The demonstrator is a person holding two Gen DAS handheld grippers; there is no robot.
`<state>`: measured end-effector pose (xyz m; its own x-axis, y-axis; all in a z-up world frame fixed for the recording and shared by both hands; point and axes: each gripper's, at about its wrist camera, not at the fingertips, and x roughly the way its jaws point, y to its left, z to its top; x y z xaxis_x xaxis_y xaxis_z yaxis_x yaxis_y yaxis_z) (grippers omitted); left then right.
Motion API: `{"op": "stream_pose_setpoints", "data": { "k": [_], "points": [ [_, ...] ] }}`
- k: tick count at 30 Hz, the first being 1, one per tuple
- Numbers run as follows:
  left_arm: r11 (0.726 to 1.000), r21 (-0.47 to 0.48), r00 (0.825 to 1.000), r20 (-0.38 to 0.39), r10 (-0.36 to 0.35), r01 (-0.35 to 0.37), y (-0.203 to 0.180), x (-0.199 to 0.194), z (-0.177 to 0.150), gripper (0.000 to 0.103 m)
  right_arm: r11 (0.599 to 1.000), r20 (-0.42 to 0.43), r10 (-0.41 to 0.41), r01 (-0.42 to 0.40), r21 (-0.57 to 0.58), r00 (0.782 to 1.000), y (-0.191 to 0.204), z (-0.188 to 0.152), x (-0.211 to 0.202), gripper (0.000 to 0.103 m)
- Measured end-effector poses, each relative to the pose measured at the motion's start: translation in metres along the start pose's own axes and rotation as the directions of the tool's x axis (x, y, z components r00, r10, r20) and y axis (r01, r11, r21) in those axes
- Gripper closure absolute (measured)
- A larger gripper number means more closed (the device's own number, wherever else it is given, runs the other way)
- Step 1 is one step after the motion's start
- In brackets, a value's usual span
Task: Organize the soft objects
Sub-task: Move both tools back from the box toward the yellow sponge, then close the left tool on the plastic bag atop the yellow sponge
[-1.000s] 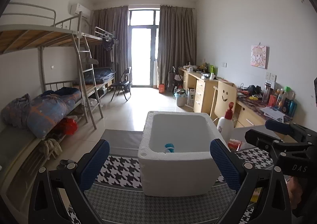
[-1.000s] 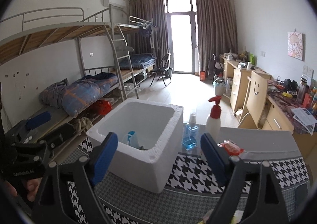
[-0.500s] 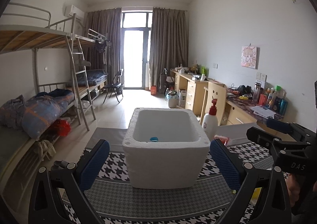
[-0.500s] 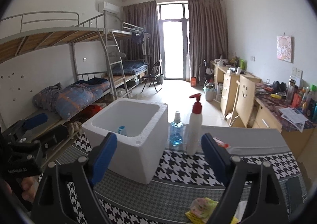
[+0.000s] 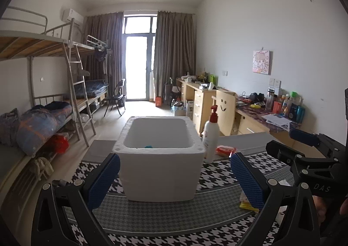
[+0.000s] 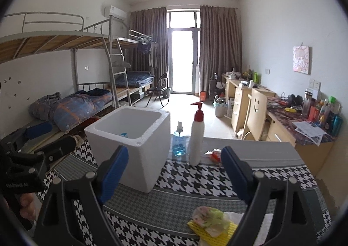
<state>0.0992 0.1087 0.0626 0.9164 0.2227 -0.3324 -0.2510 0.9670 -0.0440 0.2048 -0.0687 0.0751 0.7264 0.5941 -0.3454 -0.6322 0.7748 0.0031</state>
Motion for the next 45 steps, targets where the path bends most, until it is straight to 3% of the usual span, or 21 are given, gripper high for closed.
{"op": "stream_pose_setpoints", "data": {
  "k": [25,45],
  "points": [
    [0.993,0.021,0.993,-0.013,-0.119,0.119,-0.049,0.000,-0.027,0.001,0.990,-0.004,-0.128,0.128,0.066,0.992,-0.035,-0.032,-0.034,0.014],
    [0.976,0.041,0.973,-0.095,-0.210,0.215,-0.085,0.023,-0.039,0.001,0.964,-0.037,-0.237,0.240,0.118,0.971,-0.069,-0.056,-0.048,0.014]
  ]
}}
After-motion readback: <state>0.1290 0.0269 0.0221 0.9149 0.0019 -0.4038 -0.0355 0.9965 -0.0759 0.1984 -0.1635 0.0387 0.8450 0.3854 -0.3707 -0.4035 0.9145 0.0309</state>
